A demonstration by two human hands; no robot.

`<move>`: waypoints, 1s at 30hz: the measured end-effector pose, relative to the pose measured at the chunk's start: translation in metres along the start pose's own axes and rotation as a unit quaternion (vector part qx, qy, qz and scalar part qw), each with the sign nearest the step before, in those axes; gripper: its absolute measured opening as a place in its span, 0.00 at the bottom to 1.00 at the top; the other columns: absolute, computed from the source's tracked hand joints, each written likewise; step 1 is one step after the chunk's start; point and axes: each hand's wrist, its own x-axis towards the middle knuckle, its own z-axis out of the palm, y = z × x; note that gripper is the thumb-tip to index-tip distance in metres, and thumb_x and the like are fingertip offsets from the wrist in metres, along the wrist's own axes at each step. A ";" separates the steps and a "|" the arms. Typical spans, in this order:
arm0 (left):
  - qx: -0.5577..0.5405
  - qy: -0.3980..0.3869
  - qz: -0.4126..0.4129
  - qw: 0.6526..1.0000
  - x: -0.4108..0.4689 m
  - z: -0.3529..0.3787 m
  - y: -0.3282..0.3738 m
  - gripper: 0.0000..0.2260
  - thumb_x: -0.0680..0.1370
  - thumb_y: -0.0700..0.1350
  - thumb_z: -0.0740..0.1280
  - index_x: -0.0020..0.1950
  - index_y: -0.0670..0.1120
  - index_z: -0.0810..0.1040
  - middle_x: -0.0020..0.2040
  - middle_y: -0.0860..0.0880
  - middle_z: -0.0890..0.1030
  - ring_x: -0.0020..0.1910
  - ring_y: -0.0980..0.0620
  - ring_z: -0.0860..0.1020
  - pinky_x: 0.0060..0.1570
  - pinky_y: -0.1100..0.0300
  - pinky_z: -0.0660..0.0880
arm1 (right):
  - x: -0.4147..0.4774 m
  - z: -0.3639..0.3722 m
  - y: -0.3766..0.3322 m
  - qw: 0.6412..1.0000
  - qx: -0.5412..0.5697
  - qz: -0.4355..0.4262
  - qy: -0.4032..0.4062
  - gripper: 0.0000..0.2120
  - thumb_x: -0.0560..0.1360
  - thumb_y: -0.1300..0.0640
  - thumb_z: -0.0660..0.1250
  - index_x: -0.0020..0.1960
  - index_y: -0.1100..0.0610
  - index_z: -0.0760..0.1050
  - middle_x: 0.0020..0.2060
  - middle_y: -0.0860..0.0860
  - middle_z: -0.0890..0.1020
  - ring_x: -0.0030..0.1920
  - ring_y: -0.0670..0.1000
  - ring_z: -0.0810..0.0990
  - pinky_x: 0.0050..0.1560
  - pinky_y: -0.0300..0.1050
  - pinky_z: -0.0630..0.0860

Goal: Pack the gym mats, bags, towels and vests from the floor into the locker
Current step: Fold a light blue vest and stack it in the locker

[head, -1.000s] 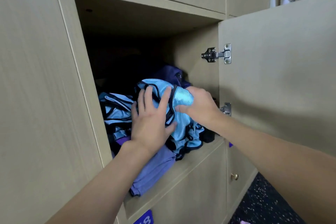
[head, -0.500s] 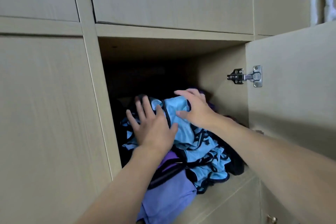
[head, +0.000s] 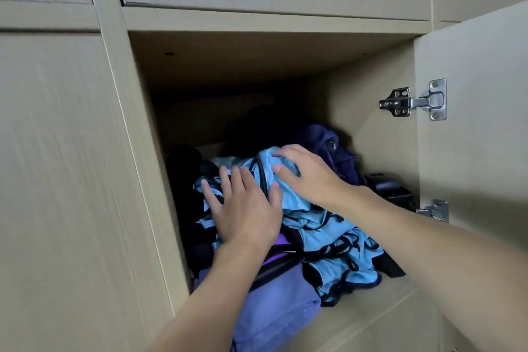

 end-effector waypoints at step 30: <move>-0.072 -0.051 -0.027 0.996 -0.001 0.014 -0.003 0.29 0.82 0.63 0.50 0.81 0.55 0.50 0.83 0.48 0.48 0.81 0.46 0.42 0.74 0.35 0.36 | -0.030 0.007 0.026 0.980 -0.083 0.117 -0.135 0.30 0.82 0.40 0.52 0.80 0.39 0.43 0.81 0.46 0.44 0.80 0.49 0.44 0.78 0.53 0.49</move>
